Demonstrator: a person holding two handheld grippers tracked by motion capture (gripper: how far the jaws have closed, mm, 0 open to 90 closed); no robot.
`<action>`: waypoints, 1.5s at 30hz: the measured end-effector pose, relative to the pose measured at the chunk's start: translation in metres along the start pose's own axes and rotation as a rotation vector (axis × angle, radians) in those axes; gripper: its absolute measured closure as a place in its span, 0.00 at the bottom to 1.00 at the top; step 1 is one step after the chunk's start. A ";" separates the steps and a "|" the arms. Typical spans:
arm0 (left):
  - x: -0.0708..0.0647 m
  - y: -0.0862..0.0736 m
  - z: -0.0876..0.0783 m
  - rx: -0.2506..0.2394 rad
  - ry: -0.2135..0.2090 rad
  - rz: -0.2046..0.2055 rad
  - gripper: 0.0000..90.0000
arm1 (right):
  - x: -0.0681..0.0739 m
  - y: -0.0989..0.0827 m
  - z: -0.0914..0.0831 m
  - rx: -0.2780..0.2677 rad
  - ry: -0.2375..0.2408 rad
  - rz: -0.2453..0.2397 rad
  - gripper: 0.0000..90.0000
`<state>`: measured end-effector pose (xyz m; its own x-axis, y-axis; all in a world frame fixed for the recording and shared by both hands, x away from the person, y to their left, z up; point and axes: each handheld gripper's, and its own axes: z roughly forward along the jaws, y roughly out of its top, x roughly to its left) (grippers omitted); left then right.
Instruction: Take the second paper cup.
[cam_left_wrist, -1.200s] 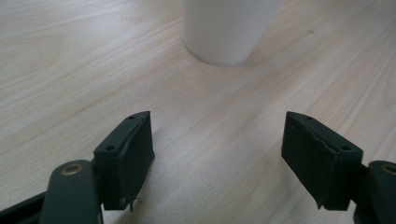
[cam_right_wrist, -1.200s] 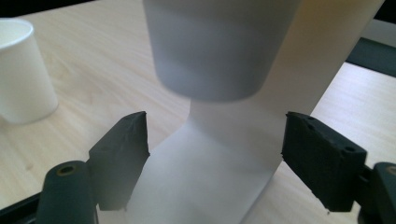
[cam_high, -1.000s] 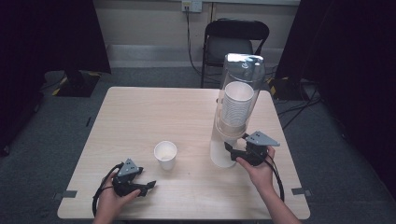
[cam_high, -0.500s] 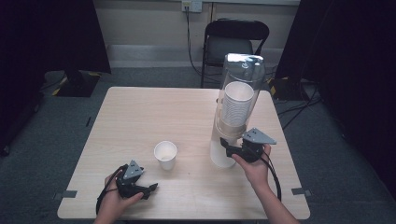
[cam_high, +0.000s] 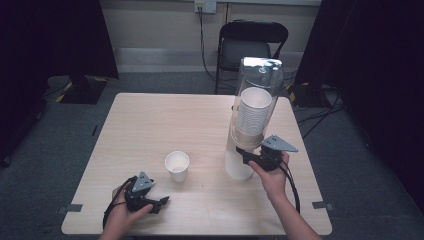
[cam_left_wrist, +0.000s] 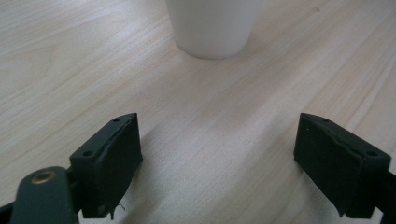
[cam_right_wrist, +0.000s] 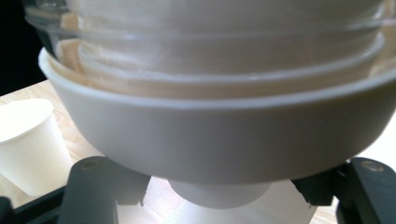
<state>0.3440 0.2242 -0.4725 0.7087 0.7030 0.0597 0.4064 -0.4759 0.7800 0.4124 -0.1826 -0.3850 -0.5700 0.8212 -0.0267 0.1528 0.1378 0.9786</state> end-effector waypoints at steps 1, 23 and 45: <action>0.000 0.000 0.000 0.000 0.000 0.000 0.16 | 0.000 0.000 0.000 0.004 -0.004 0.000 0.37; -0.001 -0.001 0.001 -0.015 -0.002 -0.008 0.16 | -0.001 -0.008 -0.001 -0.015 0.011 -0.069 0.40; -0.001 0.000 0.001 -0.016 -0.004 -0.007 0.16 | -0.003 -0.047 0.006 0.241 0.052 -0.093 0.41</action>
<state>0.3439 0.2236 -0.4734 0.7084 0.7040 0.0517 0.4022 -0.4628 0.7900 0.4119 -0.1883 -0.4327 -0.6307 0.7699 -0.0976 0.2819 0.3444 0.8955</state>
